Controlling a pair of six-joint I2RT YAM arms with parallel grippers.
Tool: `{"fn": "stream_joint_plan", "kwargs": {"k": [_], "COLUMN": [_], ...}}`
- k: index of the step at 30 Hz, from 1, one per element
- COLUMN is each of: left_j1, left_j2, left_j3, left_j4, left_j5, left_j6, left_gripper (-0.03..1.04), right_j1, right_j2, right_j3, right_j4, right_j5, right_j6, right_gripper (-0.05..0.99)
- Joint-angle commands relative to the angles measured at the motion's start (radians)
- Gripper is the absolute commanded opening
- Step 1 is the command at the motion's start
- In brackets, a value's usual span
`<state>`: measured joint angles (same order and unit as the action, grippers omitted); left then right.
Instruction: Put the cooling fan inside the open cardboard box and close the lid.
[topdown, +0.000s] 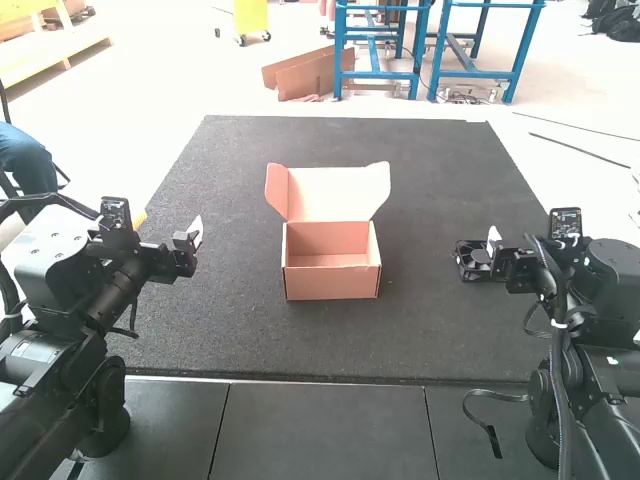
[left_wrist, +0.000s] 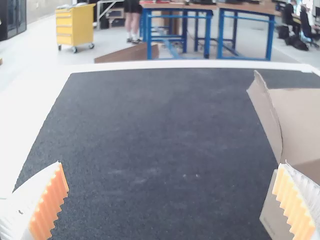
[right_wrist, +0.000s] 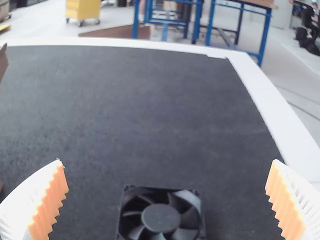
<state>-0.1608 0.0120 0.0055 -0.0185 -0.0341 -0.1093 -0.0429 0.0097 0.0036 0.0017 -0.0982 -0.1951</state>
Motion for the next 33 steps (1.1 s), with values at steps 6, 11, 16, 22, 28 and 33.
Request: {"fn": "stream_joint_plan", "kwargs": {"k": [6, 11, 16, 22, 28, 33], "left_j1": [0.01, 0.01, 0.01, 0.01, 0.007, 0.01], "left_j2": [-0.012, -0.012, -0.012, -0.012, -0.006, 0.101], "left_j3": [-0.007, -0.007, -0.006, 0.002, 0.076, 0.151], "left_j4": [0.015, 0.028, 0.078, 0.173, 0.167, 0.187], "left_j5": [-0.007, -0.016, -0.038, -0.076, -0.084, -0.086], "left_j6": [0.025, 0.026, 0.033, 0.057, 0.057, 0.06], "left_gripper": [0.97, 0.97, 0.97, 0.97, 0.97, 0.97], "right_j1": [-0.003, -0.005, -0.005, -0.003, -0.009, -0.009], "right_j2": [-0.011, -0.011, -0.011, -0.011, -0.002, 0.121], "right_j3": [-0.004, -0.004, -0.004, -0.002, 0.065, 0.161], "right_j4": [-0.012, -0.006, 0.061, 0.216, 0.218, 0.219], "right_j5": [-0.012, -0.009, 0.022, 0.074, 0.086, 0.118], "right_j6": [0.039, 0.06, 0.086, 0.091, 0.091, 0.091], "right_gripper": [0.91, 0.91, 0.91, 0.91, 0.91, 0.91]}}
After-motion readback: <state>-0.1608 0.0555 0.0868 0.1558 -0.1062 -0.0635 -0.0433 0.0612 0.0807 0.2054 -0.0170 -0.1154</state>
